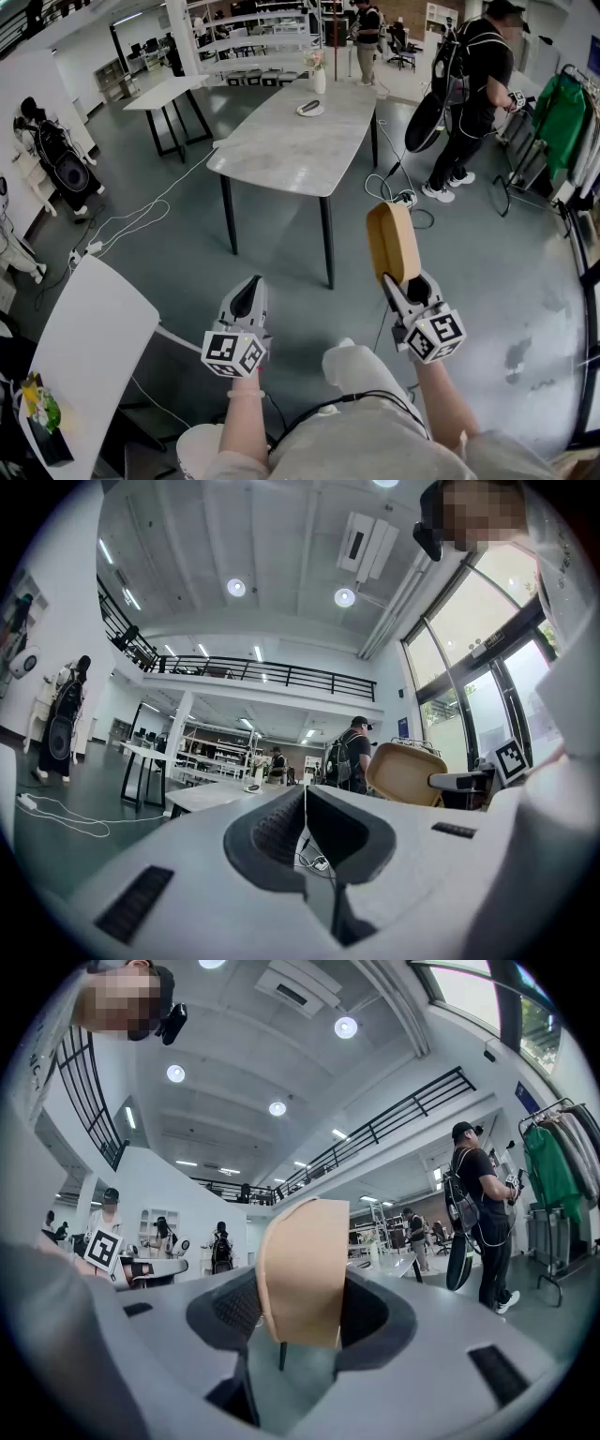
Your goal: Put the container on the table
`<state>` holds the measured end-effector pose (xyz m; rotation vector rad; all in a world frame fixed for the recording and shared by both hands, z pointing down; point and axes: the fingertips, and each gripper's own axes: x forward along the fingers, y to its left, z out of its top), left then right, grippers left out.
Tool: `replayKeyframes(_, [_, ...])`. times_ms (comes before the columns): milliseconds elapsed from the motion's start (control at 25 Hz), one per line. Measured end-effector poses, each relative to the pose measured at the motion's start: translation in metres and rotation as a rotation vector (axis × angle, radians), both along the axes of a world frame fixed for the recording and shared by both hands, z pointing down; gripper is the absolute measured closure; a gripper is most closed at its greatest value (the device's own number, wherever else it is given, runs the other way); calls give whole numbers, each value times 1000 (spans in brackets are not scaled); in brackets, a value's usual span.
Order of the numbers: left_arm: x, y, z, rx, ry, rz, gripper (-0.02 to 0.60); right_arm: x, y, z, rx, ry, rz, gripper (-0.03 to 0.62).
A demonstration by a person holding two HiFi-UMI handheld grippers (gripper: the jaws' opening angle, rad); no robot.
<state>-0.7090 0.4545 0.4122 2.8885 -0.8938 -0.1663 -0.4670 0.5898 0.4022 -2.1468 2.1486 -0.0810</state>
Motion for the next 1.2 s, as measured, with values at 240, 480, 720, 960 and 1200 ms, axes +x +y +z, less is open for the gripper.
replayKeyframes(240, [17, -33, 5, -1, -29, 35, 572, 6, -32, 20, -27, -3, 16, 370])
replayKeyframes(480, [65, -78, 15, -28, -32, 62, 572, 49, -64, 33, -41, -9, 47, 370])
replayKeyframes(720, [148, -111, 16, -34, -36, 99, 572, 125, -84, 45, -68, -13, 88, 370])
replayKeyframes(960, [203, -142, 20, -47, -67, 105, 572, 177, -112, 45, -59, -58, 105, 368])
replayKeyframes(1200, [257, -174, 22, -53, -61, 83, 572, 229, -132, 50, -55, -85, 100, 367])
